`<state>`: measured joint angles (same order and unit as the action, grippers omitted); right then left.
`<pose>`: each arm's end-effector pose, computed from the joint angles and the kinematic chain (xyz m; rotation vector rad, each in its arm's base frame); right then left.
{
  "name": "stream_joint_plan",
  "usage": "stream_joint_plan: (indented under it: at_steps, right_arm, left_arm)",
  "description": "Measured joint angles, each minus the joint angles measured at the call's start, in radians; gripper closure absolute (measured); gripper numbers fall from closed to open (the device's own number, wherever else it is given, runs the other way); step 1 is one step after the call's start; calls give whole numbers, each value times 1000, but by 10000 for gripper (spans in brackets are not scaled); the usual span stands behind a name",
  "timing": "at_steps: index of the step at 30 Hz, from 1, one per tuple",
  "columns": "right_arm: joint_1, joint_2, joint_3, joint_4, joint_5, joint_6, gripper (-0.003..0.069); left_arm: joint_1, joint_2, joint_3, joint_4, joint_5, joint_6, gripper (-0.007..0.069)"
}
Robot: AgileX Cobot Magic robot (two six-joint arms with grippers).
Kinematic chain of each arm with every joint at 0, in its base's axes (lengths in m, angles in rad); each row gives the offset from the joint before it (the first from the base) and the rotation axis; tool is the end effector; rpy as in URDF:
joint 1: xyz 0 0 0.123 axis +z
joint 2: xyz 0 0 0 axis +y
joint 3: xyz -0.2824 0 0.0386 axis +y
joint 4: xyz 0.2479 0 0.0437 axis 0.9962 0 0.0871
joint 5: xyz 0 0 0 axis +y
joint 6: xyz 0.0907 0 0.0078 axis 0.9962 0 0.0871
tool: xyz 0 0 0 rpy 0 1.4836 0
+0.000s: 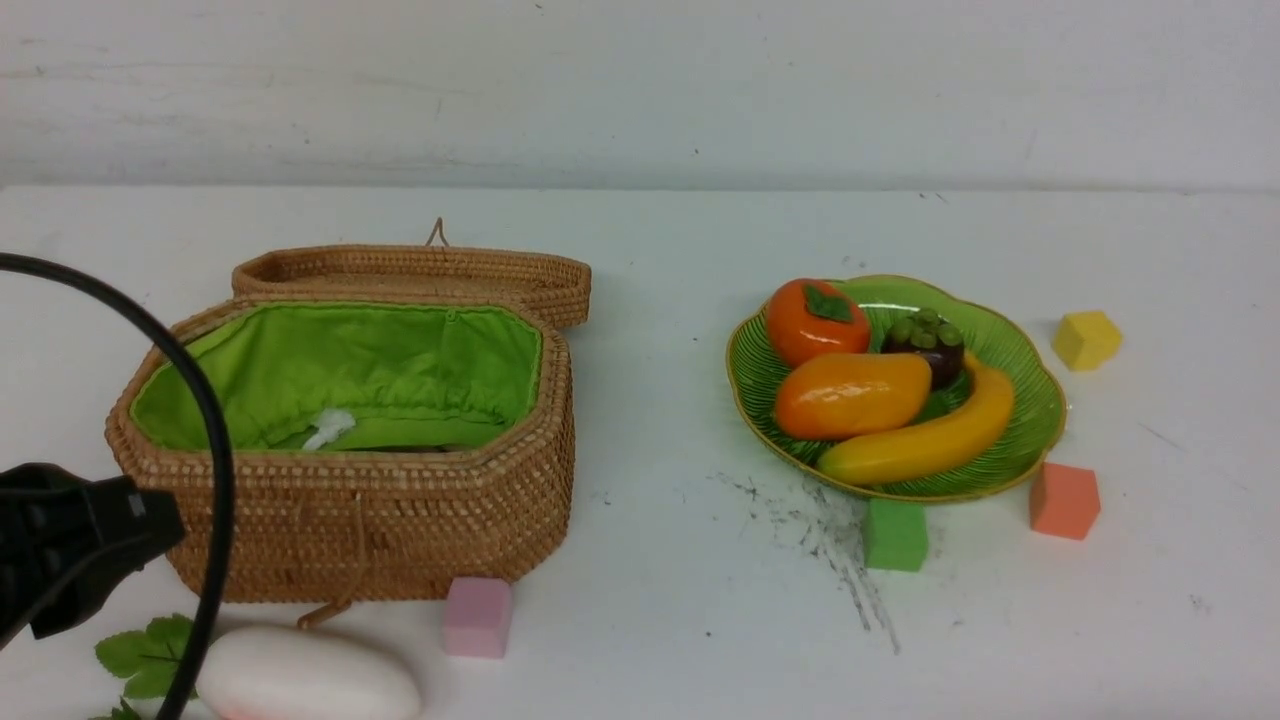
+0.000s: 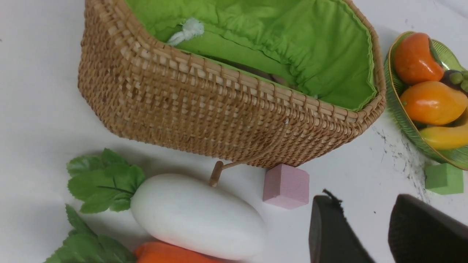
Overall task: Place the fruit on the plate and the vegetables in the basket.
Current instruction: Use the left arm to grab a carrot and put it into the left basket
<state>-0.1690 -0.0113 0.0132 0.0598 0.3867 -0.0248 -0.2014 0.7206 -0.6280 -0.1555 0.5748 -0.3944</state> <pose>0.0517 -0.0067 0.1745 0.1710 1.8643 -0.0743 0.1358 -0.0356 0.3095 -0.3030 2.1665 -0.5089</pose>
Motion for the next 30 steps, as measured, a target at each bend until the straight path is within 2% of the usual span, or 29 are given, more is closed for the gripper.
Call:
stream_joint_plan:
  at_steps: [8, 30]
  right_arm:
    - [60, 0, 0, 1, -1, 0, 632]
    - [63, 0, 0, 1, -1, 3, 606]
  left_arm:
    - [0, 0, 0, 1, 0, 0, 386]
    - [0, 0, 0, 1, 0, 0, 386]
